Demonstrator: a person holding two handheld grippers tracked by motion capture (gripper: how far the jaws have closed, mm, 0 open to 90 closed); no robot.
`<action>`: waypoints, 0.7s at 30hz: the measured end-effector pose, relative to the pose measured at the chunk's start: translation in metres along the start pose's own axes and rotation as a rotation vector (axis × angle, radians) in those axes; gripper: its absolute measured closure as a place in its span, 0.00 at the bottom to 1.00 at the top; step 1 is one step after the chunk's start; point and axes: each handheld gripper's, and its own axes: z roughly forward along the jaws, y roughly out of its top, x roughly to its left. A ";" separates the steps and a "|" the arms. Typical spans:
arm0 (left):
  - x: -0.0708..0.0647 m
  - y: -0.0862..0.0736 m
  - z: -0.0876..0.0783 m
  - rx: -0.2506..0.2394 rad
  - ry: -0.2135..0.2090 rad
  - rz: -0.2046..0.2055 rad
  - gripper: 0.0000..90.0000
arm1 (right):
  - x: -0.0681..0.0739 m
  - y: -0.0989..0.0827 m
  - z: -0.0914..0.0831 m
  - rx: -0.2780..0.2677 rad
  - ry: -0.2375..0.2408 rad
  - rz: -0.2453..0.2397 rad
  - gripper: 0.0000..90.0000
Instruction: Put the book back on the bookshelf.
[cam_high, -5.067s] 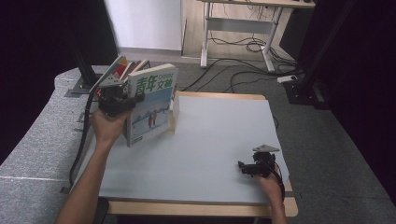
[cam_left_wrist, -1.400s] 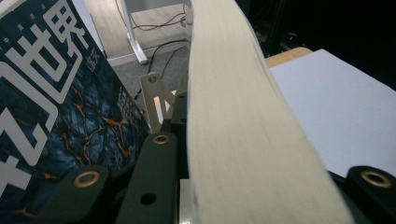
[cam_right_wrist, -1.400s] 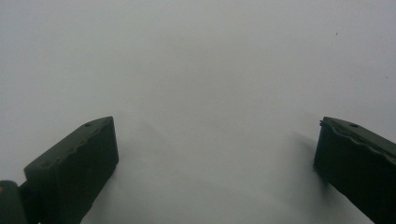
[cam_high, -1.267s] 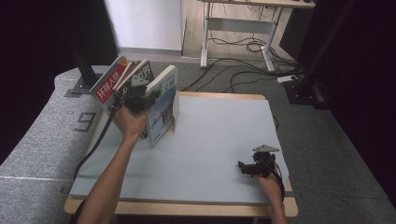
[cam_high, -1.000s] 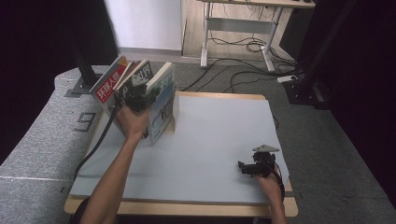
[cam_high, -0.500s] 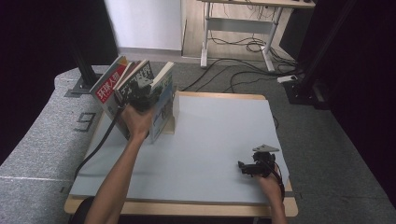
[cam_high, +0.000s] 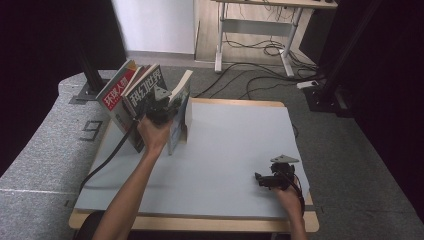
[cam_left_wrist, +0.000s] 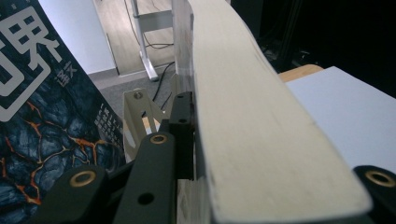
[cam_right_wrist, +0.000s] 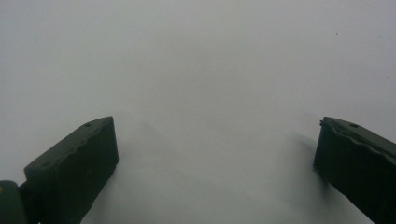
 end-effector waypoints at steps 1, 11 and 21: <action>0.000 0.000 0.000 0.001 -0.010 -0.001 0.78 | 0.000 0.000 0.000 0.000 0.000 0.000 0.00; -0.004 0.000 -0.004 0.009 -0.111 -0.002 0.60 | 0.000 0.000 0.000 0.000 0.000 0.000 0.00; -0.008 -0.004 -0.001 0.025 -0.164 0.021 0.37 | 0.000 0.000 0.000 0.000 0.000 0.000 0.00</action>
